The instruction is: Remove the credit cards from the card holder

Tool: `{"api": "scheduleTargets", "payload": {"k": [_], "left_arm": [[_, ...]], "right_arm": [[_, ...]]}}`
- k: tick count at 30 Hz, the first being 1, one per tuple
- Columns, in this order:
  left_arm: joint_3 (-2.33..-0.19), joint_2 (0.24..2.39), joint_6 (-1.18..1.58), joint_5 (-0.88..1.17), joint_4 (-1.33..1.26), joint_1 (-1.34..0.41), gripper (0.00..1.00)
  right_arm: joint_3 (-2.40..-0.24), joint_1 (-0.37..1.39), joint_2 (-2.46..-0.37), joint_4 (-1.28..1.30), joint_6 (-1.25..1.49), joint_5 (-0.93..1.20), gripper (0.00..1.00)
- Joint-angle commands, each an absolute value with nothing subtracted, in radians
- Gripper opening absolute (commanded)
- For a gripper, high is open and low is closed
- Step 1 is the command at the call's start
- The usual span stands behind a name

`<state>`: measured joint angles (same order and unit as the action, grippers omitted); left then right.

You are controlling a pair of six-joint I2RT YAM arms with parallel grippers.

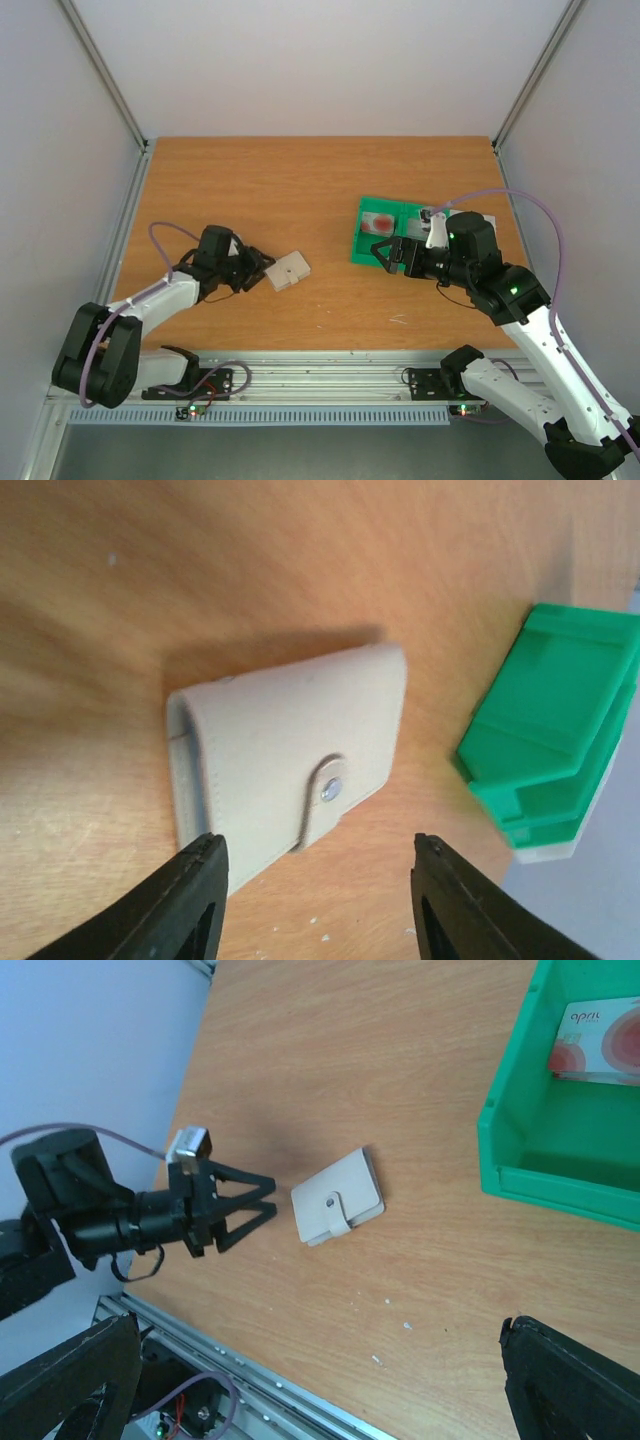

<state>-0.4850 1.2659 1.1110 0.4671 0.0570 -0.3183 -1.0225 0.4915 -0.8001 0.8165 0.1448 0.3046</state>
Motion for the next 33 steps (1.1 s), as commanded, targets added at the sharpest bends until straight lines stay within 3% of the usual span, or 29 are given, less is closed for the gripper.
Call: {"api": "scheduleTargets", "payload": {"k": [1, 8, 15, 33], "left_arm": [[-0.630, 1.275, 0.935, 0.374, 0.235, -0.317, 0.55], [-0.799, 1.470, 0.750, 0.424, 0.297, -0.288, 0.59], [-0.869, 1.609, 0.663, 0.459, 0.323, -0.284, 0.57], [-1.007, 1.818, 0.467, 0.630, 0.353, -0.286, 0.56]], "right_arm": [[-1.012, 0.485, -0.788, 0.838, 0.132, 0.292, 0.99], [-1.015, 0.484, -0.779, 0.849, 0.129, 0.293, 0.99], [-1.020, 0.484, -0.773, 0.860, 0.125, 0.295, 0.98], [-1.004, 0.484, -0.759, 0.851, 0.130, 0.299, 0.98]]}}
